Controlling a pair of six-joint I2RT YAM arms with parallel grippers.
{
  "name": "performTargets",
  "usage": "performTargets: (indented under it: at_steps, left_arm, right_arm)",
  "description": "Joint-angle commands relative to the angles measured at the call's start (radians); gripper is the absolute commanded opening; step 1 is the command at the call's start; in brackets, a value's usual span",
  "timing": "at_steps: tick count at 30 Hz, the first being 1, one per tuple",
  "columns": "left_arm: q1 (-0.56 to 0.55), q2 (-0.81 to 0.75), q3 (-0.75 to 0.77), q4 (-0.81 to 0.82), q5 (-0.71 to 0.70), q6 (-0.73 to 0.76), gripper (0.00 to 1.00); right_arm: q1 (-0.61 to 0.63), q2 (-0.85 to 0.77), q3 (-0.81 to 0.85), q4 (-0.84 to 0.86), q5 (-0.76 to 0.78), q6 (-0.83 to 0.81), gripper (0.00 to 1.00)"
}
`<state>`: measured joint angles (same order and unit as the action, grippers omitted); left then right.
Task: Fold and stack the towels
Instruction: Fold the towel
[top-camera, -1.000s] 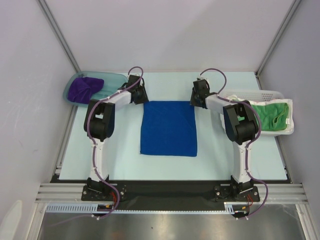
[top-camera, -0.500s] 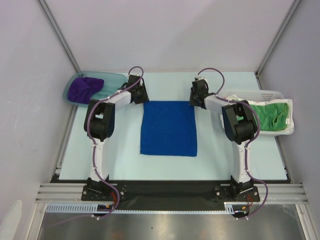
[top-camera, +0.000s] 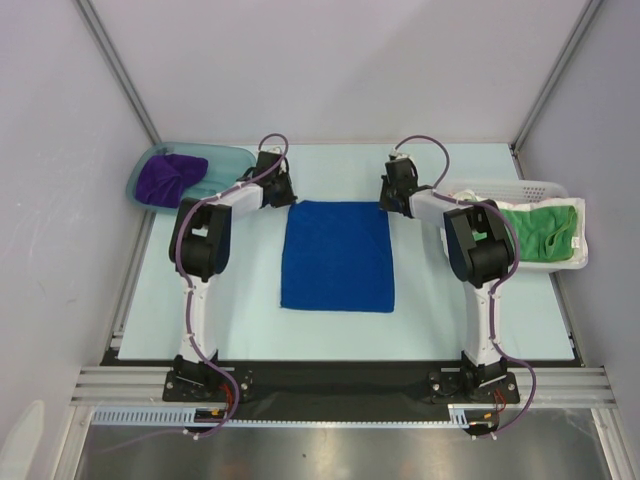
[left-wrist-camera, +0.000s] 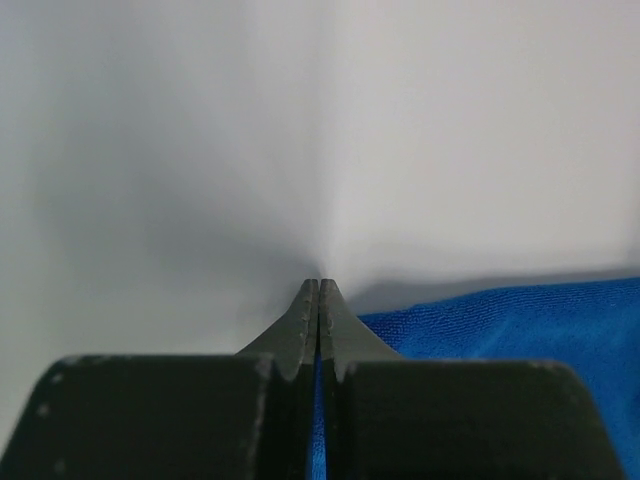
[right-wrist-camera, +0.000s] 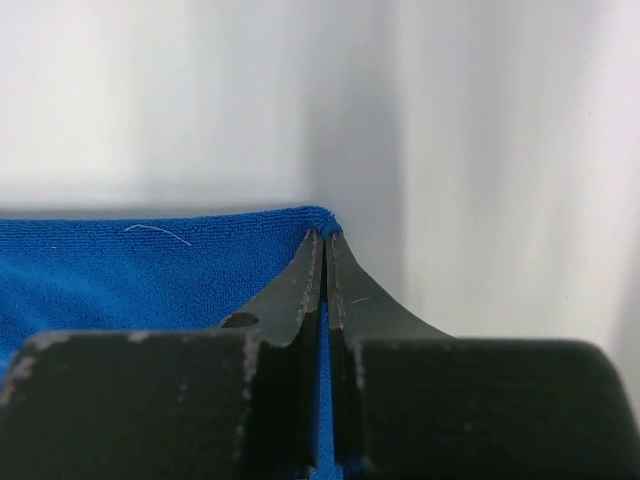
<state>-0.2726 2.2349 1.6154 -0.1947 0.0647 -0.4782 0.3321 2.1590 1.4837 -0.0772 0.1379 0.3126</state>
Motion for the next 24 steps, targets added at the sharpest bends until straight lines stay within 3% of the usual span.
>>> performTargets:
  at_steps: [1, 12, 19, 24]
  left_arm:
    - [0.003, -0.049, -0.02, 0.078, -0.005, 0.021, 0.0]
    - [0.003, -0.152, -0.06, 0.256, -0.112, 0.05, 0.0]
    - [0.003, -0.195, -0.126, 0.353, -0.072, 0.069, 0.0]
    - [0.001, -0.264, -0.278, 0.446, -0.044, 0.043, 0.0]
  right_arm:
    - [-0.019, -0.022, 0.006, 0.051, -0.004, -0.004, 0.0]
    - [-0.05, -0.1, -0.014, 0.146, -0.021, 0.005, 0.0]
    - [-0.048, -0.165, -0.066, 0.178, -0.04, 0.02, 0.0]
    - [-0.047, -0.249, -0.147, 0.186, -0.06, 0.04, 0.0]
